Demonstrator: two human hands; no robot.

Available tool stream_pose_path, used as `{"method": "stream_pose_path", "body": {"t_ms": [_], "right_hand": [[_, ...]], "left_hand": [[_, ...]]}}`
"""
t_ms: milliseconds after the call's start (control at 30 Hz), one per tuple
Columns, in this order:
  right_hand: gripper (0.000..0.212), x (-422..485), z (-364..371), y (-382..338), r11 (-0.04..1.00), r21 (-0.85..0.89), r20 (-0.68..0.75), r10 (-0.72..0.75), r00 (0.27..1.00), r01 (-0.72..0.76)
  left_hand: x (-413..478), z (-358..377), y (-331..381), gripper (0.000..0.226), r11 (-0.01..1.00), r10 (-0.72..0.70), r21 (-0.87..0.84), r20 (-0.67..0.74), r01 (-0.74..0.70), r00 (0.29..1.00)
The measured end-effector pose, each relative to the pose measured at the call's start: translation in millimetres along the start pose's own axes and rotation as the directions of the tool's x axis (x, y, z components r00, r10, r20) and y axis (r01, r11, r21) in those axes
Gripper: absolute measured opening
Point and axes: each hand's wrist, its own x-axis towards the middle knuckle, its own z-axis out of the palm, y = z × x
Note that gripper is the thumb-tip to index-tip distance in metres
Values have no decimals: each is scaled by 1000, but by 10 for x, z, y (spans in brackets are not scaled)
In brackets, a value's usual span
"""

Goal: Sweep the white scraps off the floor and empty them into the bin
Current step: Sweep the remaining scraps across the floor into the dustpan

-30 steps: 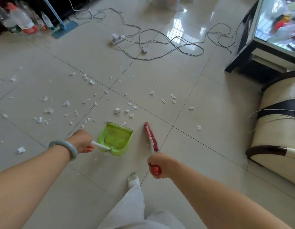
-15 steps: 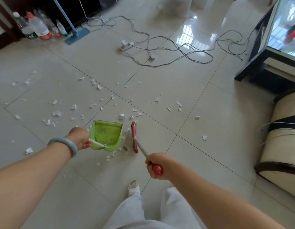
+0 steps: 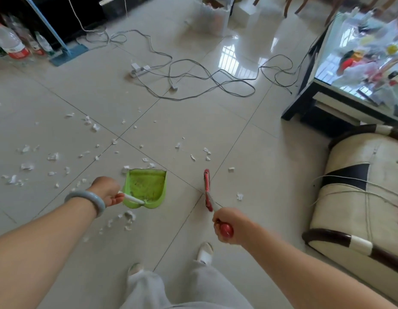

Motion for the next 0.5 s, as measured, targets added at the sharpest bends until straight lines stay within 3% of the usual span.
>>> {"method": "stream_pose_path", "body": {"t_ms": [233, 500], "right_hand": [[16, 135, -1029, -119, 996, 78, -125, -25, 992, 35], [12, 465, -1865, -166, 1000, -8, -216, 27, 976, -29]], "left_hand": [[-290, 792, 198, 31, 999, 46, -16, 57, -45, 997], [-449, 1376, 262, 39, 995, 85, 35, 90, -88, 992]]}}
